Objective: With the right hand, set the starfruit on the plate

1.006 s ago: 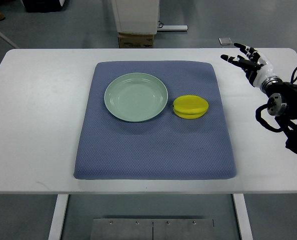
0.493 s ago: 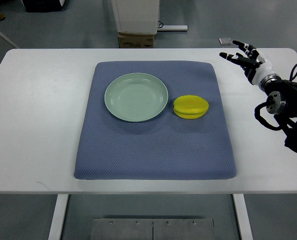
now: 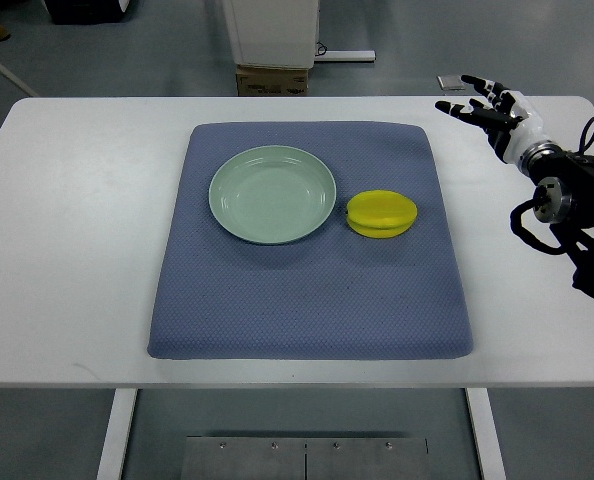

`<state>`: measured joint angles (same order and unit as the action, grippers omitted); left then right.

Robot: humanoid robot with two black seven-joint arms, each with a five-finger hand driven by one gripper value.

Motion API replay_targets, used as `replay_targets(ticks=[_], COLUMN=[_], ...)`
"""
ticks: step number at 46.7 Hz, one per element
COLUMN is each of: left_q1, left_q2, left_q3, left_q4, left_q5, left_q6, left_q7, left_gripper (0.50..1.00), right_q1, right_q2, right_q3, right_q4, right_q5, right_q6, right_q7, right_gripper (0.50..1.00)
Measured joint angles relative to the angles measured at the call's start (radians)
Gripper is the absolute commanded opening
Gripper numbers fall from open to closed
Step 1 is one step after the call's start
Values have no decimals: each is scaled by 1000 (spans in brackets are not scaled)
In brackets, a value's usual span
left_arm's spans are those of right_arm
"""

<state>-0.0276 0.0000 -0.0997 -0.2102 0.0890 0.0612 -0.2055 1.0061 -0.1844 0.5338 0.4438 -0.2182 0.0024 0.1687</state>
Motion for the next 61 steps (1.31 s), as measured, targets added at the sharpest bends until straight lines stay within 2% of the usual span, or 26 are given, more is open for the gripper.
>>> replay_targets(ticks=[12,42,54,61], left_q1=[0,0,0,0], left_q2=[0,0,0,0], left_q3=[0,0,0,0], left_q4=[0,0,0,0], left_q5=[0,0,0,0], left_q6=[0,0,0,0], left_q7=[0,0,0,0], left_gripper=[1000,1000,1000,1000], right_q1=[11,13,16,33], right_q2=[-19,-42,-72,-79], right_q3=[-45,-133,-217,-222], right_q4=[15,214,269,306], right_q5=[-11,-326,-486,-551], right_q6=[28,99,103,141], right_q7=[8,12,53,59], right_gripper=[998,995,995,995])
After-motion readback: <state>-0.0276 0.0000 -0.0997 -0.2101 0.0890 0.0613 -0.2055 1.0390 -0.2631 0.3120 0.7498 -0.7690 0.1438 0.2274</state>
